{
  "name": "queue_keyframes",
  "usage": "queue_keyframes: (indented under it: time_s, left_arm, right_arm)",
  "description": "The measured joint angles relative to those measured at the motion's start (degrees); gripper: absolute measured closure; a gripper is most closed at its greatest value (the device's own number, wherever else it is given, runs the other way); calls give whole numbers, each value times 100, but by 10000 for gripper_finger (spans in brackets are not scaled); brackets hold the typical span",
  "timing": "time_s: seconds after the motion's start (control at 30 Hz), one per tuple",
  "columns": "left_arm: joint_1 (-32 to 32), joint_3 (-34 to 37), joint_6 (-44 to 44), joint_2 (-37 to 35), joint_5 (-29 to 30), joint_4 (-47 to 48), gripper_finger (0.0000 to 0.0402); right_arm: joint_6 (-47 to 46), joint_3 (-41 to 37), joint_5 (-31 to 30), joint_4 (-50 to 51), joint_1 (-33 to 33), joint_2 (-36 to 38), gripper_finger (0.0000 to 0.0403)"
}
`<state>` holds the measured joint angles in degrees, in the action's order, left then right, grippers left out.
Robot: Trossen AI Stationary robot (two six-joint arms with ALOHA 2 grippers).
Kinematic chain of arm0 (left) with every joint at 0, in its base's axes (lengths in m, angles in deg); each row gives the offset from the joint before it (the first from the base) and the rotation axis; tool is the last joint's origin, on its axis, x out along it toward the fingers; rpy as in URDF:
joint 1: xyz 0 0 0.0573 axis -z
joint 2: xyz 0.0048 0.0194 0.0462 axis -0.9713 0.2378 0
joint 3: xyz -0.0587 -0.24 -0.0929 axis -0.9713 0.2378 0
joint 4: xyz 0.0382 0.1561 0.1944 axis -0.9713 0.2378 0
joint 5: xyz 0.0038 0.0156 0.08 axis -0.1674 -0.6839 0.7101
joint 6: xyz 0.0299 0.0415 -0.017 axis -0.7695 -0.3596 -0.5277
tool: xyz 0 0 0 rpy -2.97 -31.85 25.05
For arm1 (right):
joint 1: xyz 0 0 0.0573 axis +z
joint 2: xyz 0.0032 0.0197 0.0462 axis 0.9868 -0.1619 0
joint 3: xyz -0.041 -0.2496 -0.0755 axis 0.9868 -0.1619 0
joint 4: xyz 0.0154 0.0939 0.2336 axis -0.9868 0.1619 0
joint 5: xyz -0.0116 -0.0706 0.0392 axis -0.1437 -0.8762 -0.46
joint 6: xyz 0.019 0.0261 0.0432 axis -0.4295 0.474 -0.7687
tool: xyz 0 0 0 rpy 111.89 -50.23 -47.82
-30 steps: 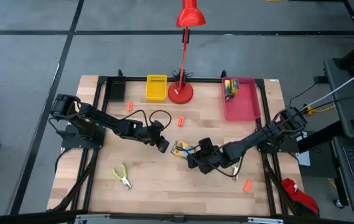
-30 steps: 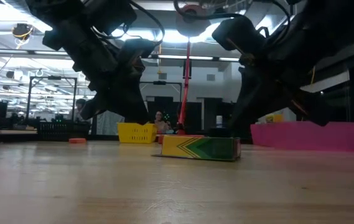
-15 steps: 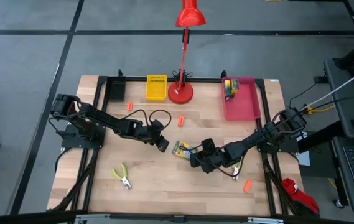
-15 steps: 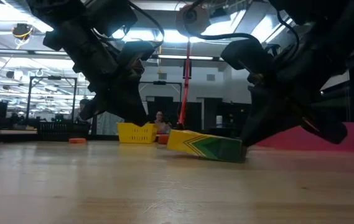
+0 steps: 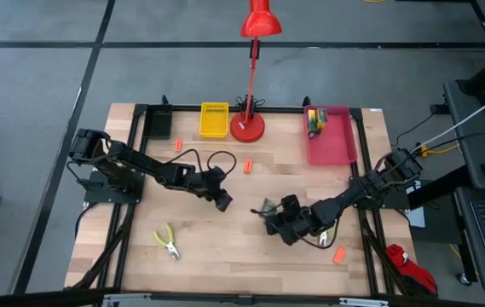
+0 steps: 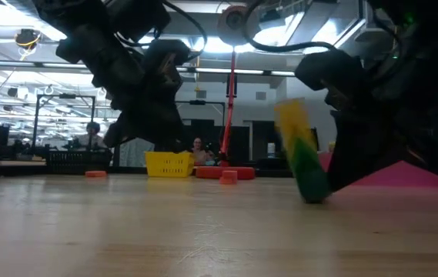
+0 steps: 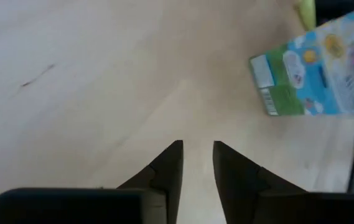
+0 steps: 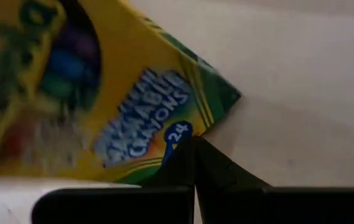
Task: Pick & Place School Supplies
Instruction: Put the yellow crayon box into the red bin
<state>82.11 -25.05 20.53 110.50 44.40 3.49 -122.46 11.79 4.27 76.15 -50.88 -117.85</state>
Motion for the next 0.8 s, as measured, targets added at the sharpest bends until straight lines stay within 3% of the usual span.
queue_keyframes:
  time_s: [0.4,0.63,0.8]
  left_arm:
    - [2,-3,100,-2,-720,-1522,290]
    - [-9,-17,377,-4,-354,-634,301]
    - [48,-17,466,54,-301,-257,310]
  right_arm:
    - [-215,-91,-170,-56,63,-2,403]
    - [-209,-91,-254,-92,67,-2,403]
    - [189,-91,-686,-264,67,245,403]
